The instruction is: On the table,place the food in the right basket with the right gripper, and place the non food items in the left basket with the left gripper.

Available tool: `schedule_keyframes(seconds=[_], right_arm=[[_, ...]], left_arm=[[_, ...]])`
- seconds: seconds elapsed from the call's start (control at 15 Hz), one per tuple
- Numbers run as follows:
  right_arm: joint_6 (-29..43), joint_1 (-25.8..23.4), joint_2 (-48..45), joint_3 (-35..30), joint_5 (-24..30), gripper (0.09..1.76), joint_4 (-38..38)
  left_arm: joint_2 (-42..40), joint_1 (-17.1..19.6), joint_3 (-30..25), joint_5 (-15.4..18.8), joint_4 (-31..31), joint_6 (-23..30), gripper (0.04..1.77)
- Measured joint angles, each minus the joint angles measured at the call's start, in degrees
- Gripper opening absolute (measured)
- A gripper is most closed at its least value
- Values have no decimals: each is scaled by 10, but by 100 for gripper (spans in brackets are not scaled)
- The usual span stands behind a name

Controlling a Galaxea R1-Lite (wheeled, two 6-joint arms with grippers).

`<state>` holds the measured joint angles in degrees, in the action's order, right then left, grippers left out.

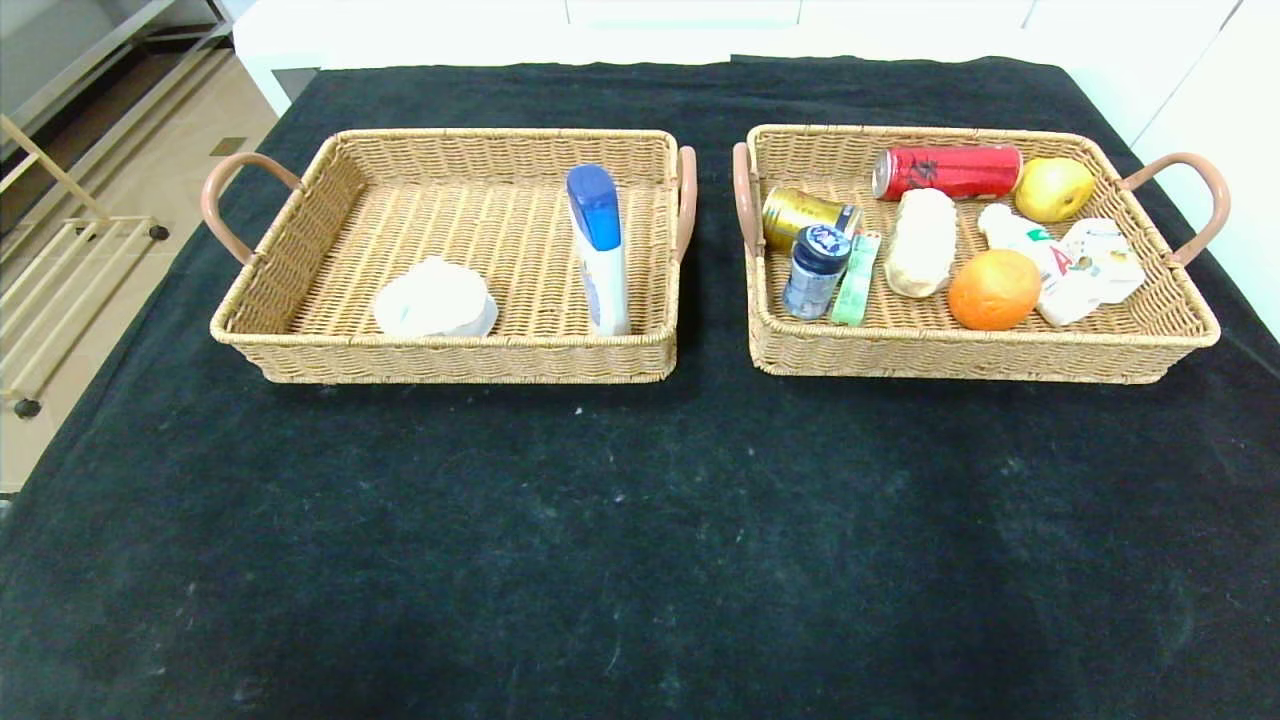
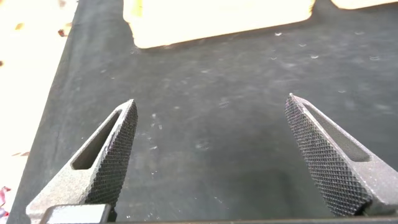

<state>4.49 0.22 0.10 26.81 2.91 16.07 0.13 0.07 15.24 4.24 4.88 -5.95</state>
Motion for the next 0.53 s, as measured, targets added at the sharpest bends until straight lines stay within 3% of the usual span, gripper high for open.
schedule_keyframes(seconds=[0.13,0.33,0.53], right_arm=[[-34,0,-1,-84,-29,171,-104],[-74,0,-1,-212,-47,171,-241],[-88,0,-1,-261,-52,171,-269]], left_arm=[[-1,0,-45,-14,-47,0,172],[-1,0,-84,-25,-55,0,172],[-1,0,-126,-27,-84,0,172]])
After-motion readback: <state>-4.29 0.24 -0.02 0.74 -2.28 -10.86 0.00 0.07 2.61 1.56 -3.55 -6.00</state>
